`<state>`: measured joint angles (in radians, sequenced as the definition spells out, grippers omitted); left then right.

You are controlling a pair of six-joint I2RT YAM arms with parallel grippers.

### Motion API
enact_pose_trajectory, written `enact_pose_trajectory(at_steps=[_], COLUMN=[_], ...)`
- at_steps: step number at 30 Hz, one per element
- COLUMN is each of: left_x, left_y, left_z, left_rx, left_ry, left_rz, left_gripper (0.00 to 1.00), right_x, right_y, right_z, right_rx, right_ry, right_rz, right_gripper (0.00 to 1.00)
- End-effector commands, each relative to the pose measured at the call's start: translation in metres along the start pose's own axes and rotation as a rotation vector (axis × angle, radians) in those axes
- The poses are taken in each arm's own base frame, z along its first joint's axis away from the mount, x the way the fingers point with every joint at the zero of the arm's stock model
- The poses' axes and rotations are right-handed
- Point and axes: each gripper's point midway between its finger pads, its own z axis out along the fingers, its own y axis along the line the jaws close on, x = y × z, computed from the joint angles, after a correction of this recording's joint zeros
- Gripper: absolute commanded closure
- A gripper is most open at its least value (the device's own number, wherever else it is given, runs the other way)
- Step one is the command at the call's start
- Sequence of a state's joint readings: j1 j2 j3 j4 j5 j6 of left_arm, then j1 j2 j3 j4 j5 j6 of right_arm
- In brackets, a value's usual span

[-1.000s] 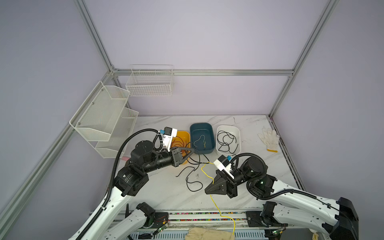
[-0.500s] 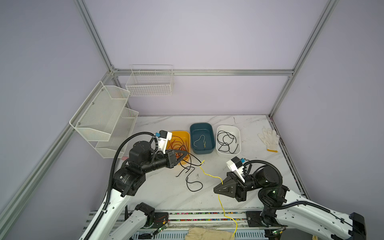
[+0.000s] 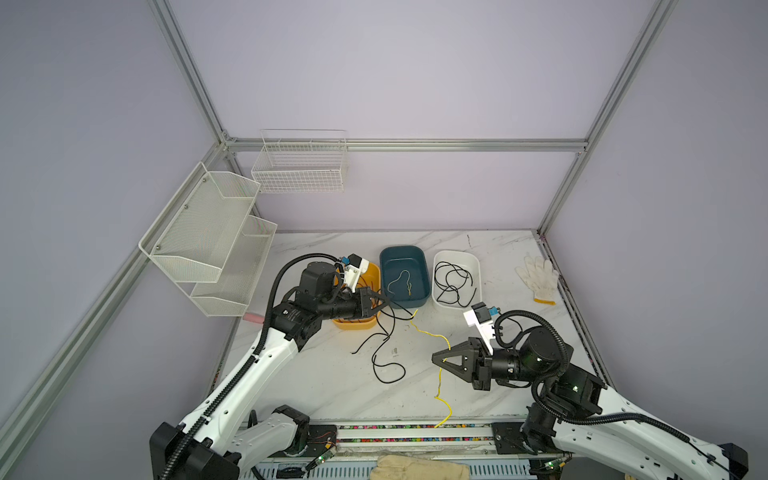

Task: Untangle the cables
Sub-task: 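Carry the yellow wire with the right gripper over the teal tub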

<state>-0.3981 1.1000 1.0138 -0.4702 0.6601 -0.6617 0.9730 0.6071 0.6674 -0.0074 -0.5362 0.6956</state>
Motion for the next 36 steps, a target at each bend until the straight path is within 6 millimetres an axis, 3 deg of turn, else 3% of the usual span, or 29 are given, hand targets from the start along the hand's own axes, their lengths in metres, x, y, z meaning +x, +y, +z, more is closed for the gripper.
enact_pose_trajectory(at_steps=[1,6,10,13,19,25,29,36], left_x=[-0.041,-0.054,-0.059,-0.062,-0.058,-0.046,-0.045,-0.063], left_y=[-0.005,0.003,0.002,-0.007,-0.031,-0.037,-0.038,-0.034], left_z=[-0.016,-0.016,-0.009,-0.004,0.0,0.003,0.011,0.012], left_rx=[-0.061,-0.07,-0.023,0.036,0.104,0.115,0.137,0.075], left_ry=[-0.126,-0.143,-0.144,-0.128,-0.107,-0.09,-0.085,-0.137], left_rz=[0.092,0.087,0.091,0.084,0.117,0.125,0.104,0.103], left_gripper=[1.0,1.0,1.0,1.0,1.0,1.0,1.0,1.0], right_x=[-0.009,0.022,0.028,0.039,0.042,0.033,0.044,0.061], right_y=[0.009,-0.016,-0.031,-0.056,-0.075,-0.071,-0.074,-0.073], right_z=[-0.015,-0.011,-0.013,-0.003,0.017,0.031,0.041,0.037], right_rx=[0.044,0.106,0.172,0.26,0.315,0.3,0.266,0.212], right_ry=[-0.028,0.09,0.085,0.154,0.231,0.269,0.342,0.387], right_rz=[0.054,0.102,0.153,0.125,0.086,0.037,0.009,0.017], right_gripper=[1.0,1.0,1.0,1.0,1.0,1.0,1.0,1.0])
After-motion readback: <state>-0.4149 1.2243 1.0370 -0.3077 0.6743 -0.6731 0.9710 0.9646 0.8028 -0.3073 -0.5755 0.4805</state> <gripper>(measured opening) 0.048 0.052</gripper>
